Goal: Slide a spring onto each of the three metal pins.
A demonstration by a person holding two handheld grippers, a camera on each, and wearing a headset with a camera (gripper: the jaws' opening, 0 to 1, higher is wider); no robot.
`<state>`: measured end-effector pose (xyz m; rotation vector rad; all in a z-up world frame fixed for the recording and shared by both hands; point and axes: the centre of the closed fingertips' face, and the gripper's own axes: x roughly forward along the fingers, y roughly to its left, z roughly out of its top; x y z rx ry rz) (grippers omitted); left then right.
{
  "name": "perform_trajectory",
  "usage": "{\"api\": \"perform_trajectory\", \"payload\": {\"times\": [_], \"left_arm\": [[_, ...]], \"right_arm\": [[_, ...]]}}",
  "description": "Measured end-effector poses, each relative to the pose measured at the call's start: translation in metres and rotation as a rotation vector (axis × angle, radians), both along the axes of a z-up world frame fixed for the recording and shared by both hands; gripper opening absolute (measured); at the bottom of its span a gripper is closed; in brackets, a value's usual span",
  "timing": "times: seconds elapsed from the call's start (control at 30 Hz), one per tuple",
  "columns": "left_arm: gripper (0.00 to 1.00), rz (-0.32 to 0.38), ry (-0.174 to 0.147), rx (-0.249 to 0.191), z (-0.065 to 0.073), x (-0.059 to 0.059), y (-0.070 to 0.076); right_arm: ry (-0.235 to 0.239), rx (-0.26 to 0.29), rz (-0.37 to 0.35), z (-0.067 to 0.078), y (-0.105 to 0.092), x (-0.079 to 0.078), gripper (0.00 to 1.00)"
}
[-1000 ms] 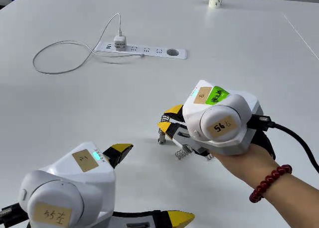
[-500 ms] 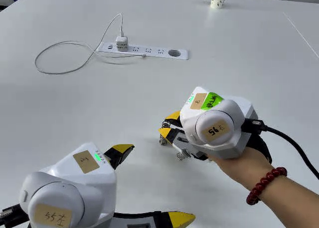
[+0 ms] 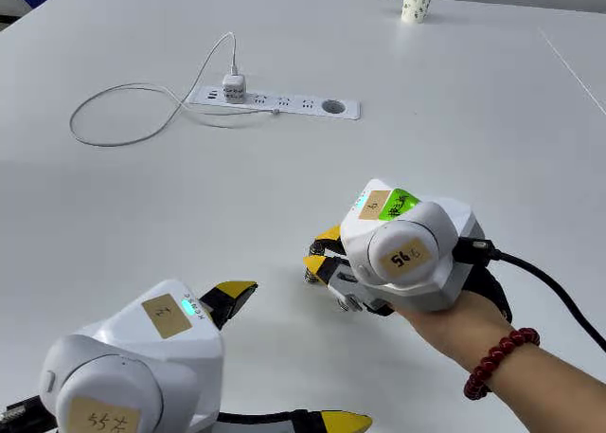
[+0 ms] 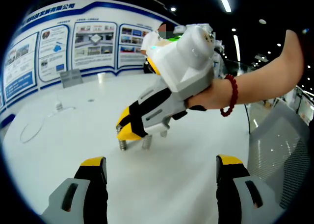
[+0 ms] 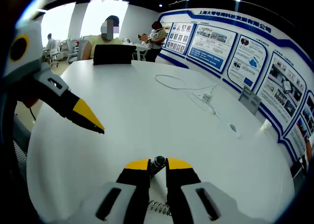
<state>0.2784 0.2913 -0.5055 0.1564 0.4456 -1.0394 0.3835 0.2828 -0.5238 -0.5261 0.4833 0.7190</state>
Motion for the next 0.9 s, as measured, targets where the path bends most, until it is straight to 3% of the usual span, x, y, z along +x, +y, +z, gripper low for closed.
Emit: {"api": "perform_trajectory", "payload": {"times": [0.43,0.53,0.9], "left_arm": [[0.93,0.000,-0.010,0.005,0.002,0.000,0.001],[0.93,0.006,-0.012,-0.004,0.004,0.001,0.001],[0.90,0.005,-0.026,0.003,0.005,0.003,-0.001]], "right_arm": [[0.003,0.026,-0.023,0.002,-0.001,0.001,0.14],[0.005,0.069,-0.045,0.008,-0.003,0.001,0.21],[-0.005,0.139,-0.083,0.028,-0.012,-0.002,0.26]]}}
